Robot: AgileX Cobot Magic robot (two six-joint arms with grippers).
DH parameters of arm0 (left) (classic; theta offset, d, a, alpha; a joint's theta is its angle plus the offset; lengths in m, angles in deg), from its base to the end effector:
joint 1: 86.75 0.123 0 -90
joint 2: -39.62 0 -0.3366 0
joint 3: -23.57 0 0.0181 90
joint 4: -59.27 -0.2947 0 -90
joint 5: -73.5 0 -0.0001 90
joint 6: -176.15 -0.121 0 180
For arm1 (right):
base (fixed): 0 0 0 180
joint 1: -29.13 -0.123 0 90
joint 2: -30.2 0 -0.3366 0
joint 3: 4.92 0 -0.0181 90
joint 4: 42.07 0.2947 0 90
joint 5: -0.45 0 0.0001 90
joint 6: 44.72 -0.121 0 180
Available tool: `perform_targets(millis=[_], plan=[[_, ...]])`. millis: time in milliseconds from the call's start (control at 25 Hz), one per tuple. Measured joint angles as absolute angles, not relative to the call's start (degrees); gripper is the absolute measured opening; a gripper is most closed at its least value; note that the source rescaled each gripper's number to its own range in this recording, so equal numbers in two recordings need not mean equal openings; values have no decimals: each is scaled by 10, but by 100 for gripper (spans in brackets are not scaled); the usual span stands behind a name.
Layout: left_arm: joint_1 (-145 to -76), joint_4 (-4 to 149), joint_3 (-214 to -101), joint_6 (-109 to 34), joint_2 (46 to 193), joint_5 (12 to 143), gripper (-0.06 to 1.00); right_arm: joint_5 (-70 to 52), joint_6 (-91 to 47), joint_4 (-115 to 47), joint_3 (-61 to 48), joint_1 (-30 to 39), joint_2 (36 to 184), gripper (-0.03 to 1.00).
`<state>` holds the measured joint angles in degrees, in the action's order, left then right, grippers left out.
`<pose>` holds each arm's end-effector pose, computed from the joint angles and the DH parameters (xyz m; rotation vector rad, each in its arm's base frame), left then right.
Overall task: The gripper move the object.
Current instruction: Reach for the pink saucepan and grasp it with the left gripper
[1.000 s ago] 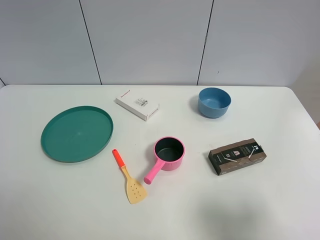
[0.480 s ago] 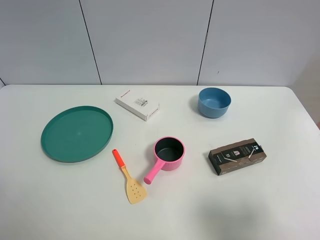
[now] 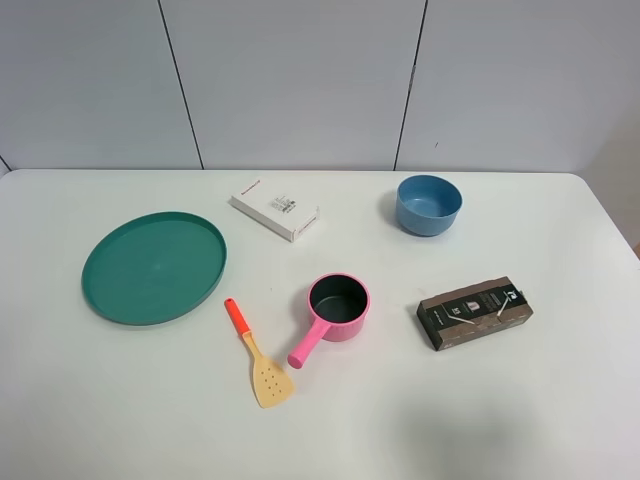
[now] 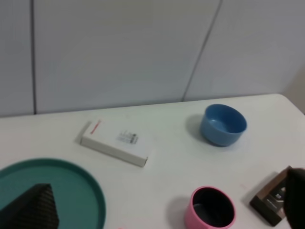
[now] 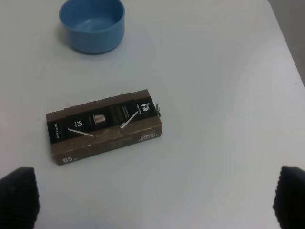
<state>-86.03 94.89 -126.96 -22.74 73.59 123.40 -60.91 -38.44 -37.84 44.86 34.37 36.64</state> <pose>0.0803 -0.0529 0.4265 0.2115 1.8593 -0.4940 0.0081 0.0071 0.2838 -0.0226 2.0500 -0.0367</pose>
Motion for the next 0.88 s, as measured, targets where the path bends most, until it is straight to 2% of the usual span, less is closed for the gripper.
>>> perform_targets(millis=[360,880], plan=[[-860,1125,-1290,-445,872,1234,95,-609,-384,-378,449,344,366,100],[-860,1142,-1290,-571,1027,1258,95,-609,-384,-378,449,344,366,100]])
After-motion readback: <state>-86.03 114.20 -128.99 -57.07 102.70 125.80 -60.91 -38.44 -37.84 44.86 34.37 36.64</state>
